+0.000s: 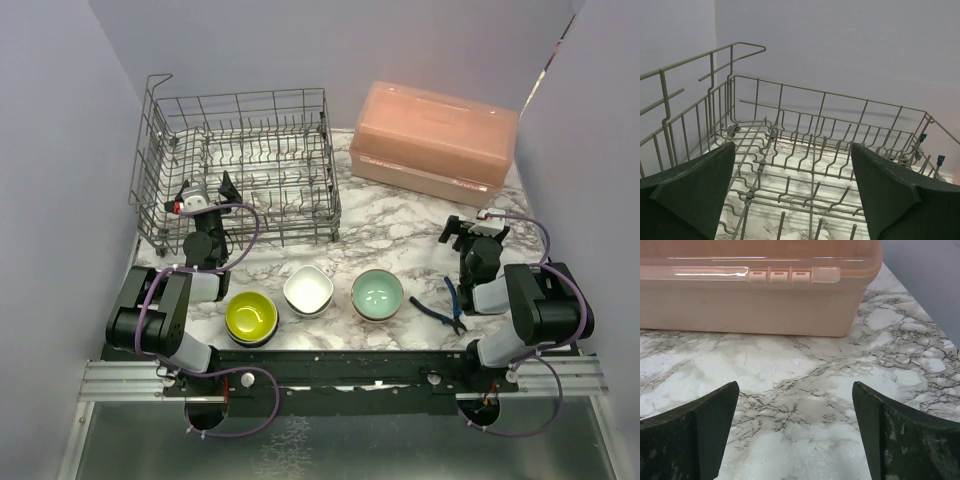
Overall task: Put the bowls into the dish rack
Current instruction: Move the dish rack to the center of the board.
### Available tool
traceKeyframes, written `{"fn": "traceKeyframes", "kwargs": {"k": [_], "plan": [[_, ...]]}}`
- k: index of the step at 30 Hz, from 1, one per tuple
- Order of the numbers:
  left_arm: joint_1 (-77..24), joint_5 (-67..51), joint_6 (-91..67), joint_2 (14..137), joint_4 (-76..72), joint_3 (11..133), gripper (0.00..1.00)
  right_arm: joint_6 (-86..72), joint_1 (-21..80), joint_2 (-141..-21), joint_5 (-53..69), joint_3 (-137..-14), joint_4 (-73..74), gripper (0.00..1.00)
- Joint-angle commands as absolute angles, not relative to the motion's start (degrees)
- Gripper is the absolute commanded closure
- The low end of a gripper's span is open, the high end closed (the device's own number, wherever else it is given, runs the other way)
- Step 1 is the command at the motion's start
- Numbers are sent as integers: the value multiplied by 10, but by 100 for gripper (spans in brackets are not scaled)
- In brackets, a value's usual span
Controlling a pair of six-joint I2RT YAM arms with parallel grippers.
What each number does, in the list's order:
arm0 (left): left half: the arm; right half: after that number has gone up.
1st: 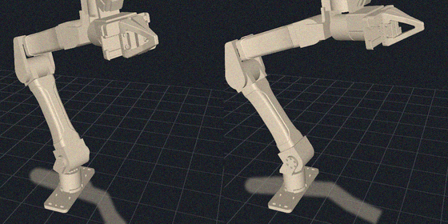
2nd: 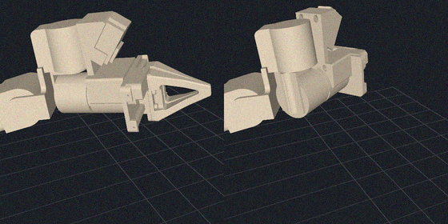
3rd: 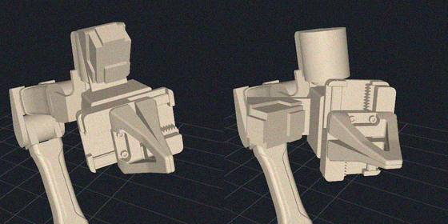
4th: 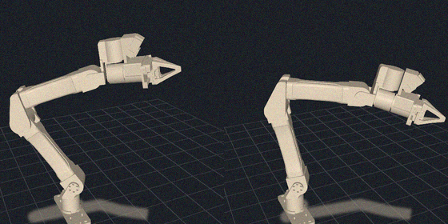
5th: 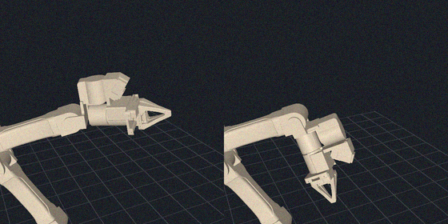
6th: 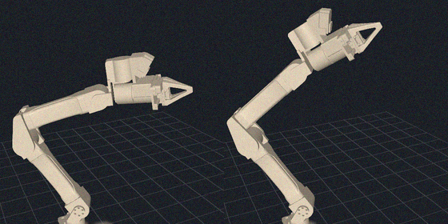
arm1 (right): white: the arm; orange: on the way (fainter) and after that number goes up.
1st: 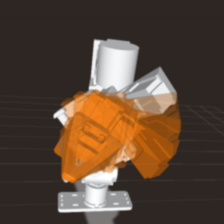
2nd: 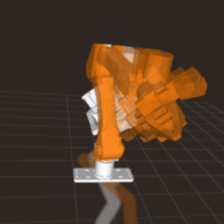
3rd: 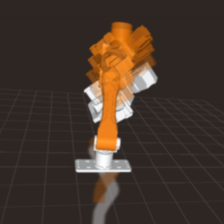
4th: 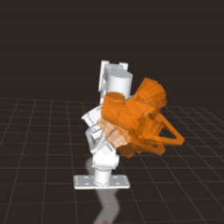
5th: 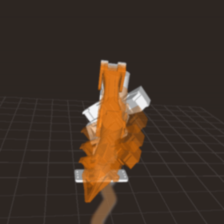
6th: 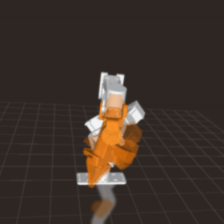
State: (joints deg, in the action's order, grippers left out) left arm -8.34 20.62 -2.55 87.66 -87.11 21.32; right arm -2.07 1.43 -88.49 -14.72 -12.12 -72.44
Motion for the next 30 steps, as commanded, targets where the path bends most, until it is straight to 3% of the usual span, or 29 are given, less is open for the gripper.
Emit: {"fn": "traceKeyframes", "kwargs": {"k": [1, 15, 19, 23, 26, 30], "plan": [[-78, 234, -27, 947, -729, 156, 1, -18, 16, -888, -148, -127, -743, 0], [-78, 212, -20, 934, -738, 148, 1, -16, 16, -888, -148, -126, -744, 0], [-82, 243, -32, 827, -577, 192, 1, -14, 17, -870, -157, -126, -735, 0], [-82, 236, -61, 729, -452, 231, 1, -5, 16, -728, -119, -141, -593, 0], [-82, 232, -110, 668, -431, 235, 1, -114, 16, -635, -147, -191, -435, 0], [-82, 203, -145, 612, -324, 303, 1, -153, 16, -569, -102, -227, -330, 0]]}}
